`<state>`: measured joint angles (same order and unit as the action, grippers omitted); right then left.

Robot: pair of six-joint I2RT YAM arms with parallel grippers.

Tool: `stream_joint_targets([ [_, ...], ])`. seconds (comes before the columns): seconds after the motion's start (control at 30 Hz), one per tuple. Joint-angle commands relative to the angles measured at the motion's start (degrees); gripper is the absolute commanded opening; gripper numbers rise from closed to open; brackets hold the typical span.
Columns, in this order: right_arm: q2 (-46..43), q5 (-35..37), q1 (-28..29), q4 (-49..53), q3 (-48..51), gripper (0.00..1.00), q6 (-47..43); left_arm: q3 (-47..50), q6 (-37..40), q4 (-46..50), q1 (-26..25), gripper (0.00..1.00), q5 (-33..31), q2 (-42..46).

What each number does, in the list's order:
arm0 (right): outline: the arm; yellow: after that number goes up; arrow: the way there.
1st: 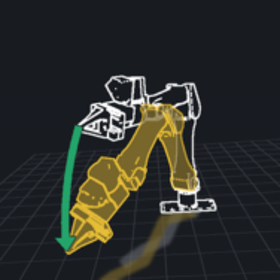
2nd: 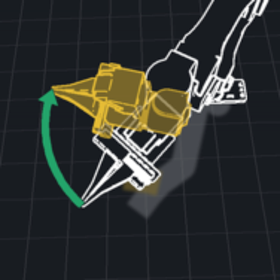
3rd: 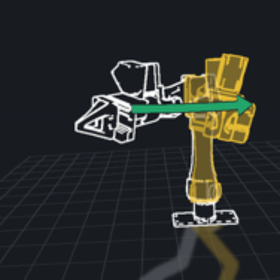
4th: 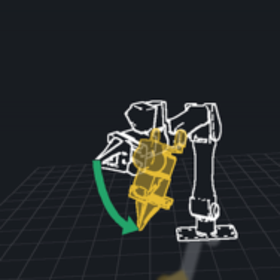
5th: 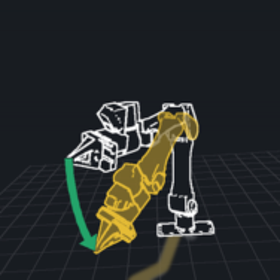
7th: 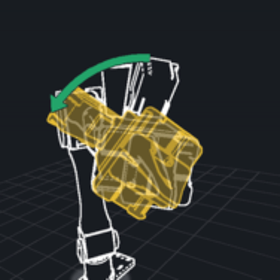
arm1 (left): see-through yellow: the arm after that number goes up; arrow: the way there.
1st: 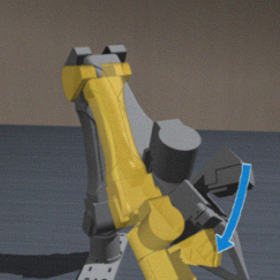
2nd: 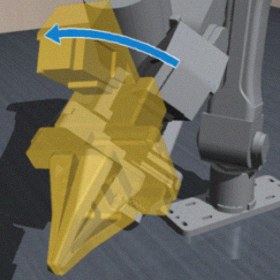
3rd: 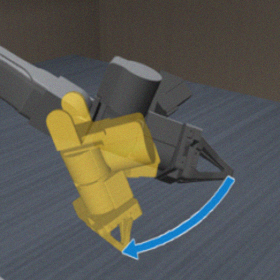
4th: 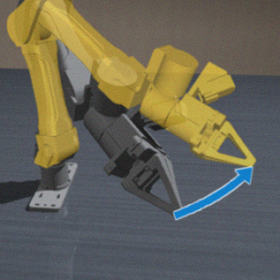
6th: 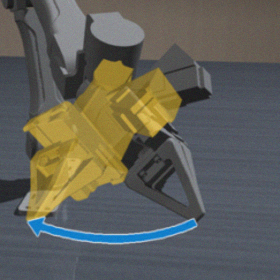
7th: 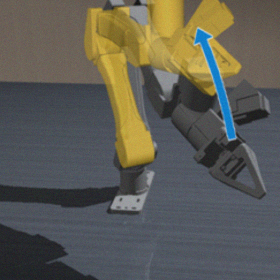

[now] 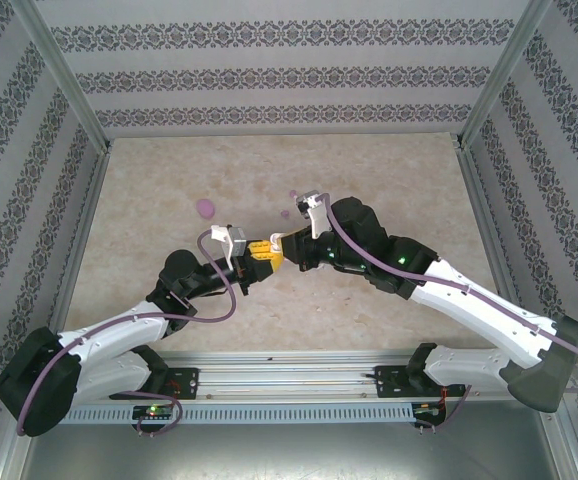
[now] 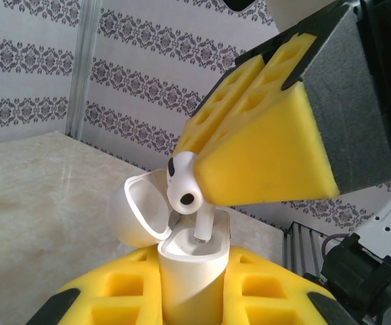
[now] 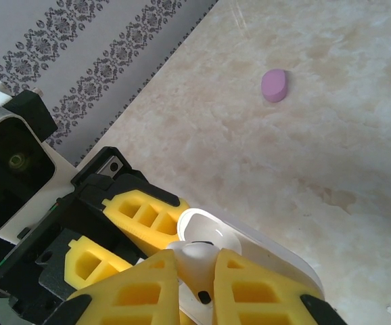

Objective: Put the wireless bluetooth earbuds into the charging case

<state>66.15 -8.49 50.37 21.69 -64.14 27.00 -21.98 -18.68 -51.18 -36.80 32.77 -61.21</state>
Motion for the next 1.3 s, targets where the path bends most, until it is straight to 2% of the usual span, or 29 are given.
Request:
stream_joint_targets([
  [0.0, -0.85, 0.6, -0.54, 3.36, -0.68, 0.14, 0.11, 0.01, 0.66, -5.7, -0.49, 0.0, -0.12, 1.48],
  [0.63, -0.08, -2.13, -0.59, 4.09, 3.21, 0.14, 0.83, -0.7, 0.62, -5.14, -0.55, 0.0, 0.17, 2.5],
  [0.87, 0.48, -0.98, -0.6, 8.31, -0.13, 0.14, 0.13, -0.74, 1.91, -4.0, -0.47, 0.0, 0.76, 2.64],
  [1.27, -1.53, -1.16, -0.61, 8.67, -2.98, 0.14, -0.74, -1.05, 6.45, -2.7, -0.47, 0.0, 3.03, 2.57],
])
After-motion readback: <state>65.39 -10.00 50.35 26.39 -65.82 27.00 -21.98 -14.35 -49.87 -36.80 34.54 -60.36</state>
